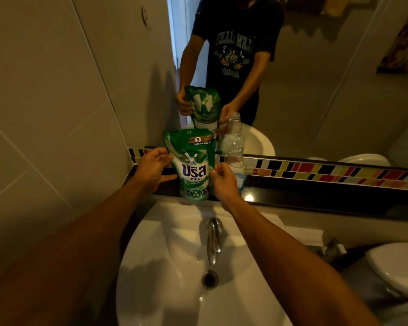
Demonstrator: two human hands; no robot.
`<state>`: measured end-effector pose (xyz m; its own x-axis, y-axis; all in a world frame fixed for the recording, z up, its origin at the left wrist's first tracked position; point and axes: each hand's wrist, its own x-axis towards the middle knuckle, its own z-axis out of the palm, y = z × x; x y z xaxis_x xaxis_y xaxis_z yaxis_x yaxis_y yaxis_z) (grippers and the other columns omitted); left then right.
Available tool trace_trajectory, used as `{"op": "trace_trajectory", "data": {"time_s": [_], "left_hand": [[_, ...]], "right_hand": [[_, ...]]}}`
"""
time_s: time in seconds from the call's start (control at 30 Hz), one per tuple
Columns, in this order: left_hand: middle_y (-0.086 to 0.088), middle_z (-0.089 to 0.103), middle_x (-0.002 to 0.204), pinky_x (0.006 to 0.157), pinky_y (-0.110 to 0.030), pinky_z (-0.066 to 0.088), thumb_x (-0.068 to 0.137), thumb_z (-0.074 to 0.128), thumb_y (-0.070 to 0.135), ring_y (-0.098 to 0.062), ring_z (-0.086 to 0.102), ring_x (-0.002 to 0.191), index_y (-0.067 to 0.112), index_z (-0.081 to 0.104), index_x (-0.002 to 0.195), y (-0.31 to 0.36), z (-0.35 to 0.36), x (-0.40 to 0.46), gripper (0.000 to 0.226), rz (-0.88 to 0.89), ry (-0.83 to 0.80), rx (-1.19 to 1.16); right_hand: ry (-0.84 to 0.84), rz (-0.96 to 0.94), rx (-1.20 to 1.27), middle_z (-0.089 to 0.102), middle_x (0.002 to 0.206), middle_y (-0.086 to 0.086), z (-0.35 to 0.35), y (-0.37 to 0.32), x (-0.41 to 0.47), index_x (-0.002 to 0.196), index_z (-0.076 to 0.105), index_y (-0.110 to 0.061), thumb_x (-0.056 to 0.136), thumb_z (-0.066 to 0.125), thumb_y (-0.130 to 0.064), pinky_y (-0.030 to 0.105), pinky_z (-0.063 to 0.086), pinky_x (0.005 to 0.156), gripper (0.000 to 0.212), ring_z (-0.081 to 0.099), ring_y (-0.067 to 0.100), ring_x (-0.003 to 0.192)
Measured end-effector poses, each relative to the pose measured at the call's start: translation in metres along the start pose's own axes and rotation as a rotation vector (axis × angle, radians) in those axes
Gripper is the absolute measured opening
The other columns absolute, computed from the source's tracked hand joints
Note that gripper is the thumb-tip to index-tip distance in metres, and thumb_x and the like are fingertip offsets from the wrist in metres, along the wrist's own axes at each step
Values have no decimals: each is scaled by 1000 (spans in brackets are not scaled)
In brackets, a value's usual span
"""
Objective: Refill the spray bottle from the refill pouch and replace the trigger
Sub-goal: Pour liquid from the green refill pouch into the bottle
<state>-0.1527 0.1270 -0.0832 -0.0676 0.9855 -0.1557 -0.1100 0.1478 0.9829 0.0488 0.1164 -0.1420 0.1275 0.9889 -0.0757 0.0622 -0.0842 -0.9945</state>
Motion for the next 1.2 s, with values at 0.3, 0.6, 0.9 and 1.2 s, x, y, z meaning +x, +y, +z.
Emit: {"op": "trace_trajectory", "data": {"time_s": [0.3, 0.6, 0.9, 1.2], "left_hand": [[11, 71, 72, 73, -42, 61, 100, 54, 7, -11, 68, 77, 18, 62, 97, -4, -69, 6, 14, 72, 175, -19], [-3, 67, 101, 68, -39, 59, 98, 55, 3, -28, 66, 94, 22, 61, 91, -10, -109, 42, 21, 62, 376, -149], [-10, 70, 106, 81, -48, 62, 98, 55, 7, -33, 70, 103, 24, 62, 88, -18, -115, 88, 21, 96, 475, -121], [-2, 68, 101, 80, -55, 60, 95, 48, 4, -25, 69, 95, 29, 60, 94, -19, -118, 98, 28, 144, 588, -59]], "right_hand": [[-12, 31, -147, 65, 94, 14, 89, 0, 35, 82, 50, -21, 102, 51, -8, 52, 59, 85, 24, 62, 30, 89], [-43, 116, -120, 69, 101, 11, 162, 15, 73, 84, 54, -28, 103, 49, -12, 60, 61, 85, 26, 68, 32, 99], [-57, 77, -47, 68, 105, -1, 186, 17, 108, 89, 54, -38, 105, 49, -11, 58, 59, 94, 32, 67, 28, 110], [-103, 91, -3, 69, 110, 8, 195, 18, 114, 92, 55, -32, 105, 47, -12, 58, 58, 95, 25, 68, 31, 109]]}}
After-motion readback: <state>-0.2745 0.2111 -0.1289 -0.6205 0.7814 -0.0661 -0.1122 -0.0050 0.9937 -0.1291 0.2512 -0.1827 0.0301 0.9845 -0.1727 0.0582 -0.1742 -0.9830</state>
